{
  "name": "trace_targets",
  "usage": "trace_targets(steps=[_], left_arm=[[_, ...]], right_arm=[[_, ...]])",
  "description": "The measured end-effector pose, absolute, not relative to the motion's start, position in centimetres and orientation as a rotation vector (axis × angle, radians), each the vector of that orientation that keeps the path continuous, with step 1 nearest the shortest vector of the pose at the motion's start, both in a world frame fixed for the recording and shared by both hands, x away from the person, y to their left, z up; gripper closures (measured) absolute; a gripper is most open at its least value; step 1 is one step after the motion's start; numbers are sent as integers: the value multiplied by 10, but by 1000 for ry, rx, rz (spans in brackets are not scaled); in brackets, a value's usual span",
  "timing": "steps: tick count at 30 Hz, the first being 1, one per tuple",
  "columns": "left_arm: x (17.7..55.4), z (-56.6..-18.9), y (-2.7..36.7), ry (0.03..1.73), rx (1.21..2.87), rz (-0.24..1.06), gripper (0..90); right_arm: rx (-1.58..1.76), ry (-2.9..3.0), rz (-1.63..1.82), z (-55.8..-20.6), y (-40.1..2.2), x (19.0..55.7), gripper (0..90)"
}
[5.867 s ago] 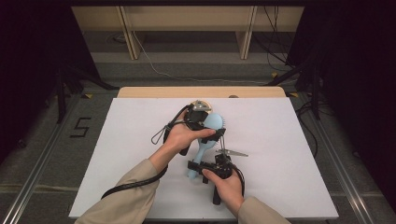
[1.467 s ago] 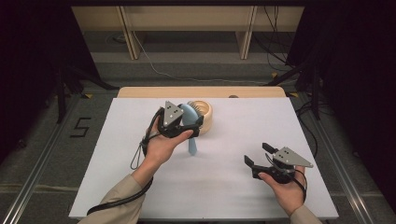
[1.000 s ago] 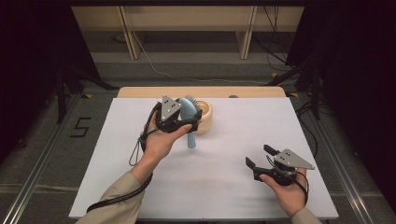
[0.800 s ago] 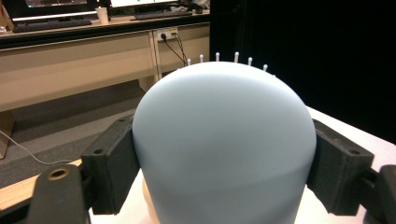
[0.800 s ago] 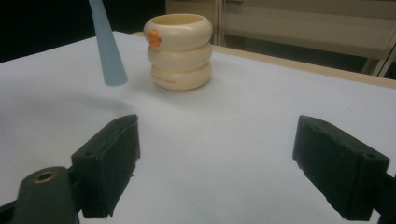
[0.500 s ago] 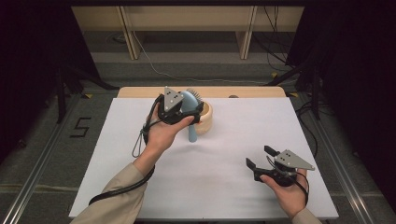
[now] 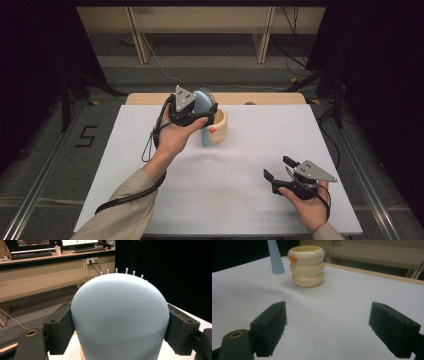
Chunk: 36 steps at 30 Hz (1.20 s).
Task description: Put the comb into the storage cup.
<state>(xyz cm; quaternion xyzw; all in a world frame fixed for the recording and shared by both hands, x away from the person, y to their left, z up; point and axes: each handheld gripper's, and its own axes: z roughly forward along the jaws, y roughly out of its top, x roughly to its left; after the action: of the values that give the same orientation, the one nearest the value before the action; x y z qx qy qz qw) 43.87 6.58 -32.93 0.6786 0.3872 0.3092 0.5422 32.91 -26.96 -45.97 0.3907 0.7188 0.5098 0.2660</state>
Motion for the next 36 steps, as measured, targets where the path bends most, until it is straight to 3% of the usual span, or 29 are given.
trace_targets(steps=[36], left_arm=[[459, -310, 61, 928, 1611, 742, 199]], right_arm=[[1067, 1953, 1379, -463, -269, 331, 158]])
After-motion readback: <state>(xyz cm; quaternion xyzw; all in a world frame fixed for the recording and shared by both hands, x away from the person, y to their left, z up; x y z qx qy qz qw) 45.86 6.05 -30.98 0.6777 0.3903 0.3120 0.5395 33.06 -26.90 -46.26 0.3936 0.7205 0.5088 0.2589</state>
